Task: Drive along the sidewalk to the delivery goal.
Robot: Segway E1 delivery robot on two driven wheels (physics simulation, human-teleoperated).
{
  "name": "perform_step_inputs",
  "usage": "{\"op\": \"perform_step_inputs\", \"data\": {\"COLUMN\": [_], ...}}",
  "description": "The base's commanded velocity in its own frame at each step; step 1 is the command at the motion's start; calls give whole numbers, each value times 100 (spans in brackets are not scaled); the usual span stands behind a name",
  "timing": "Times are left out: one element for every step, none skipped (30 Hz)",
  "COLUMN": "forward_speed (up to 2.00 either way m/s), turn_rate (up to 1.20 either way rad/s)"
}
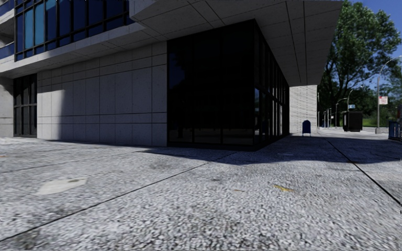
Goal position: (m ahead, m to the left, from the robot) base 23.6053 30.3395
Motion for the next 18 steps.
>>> {"op": "perform_step_inputs", "data": {"forward_speed": [176,176,176,176,176,176,176,176,176,176,176,176,176,176,176,176,176,176], "turn_rate": [61,61,61,61,61,61,61,61,61,61,61,61,61,61,61,61,61,61]}}
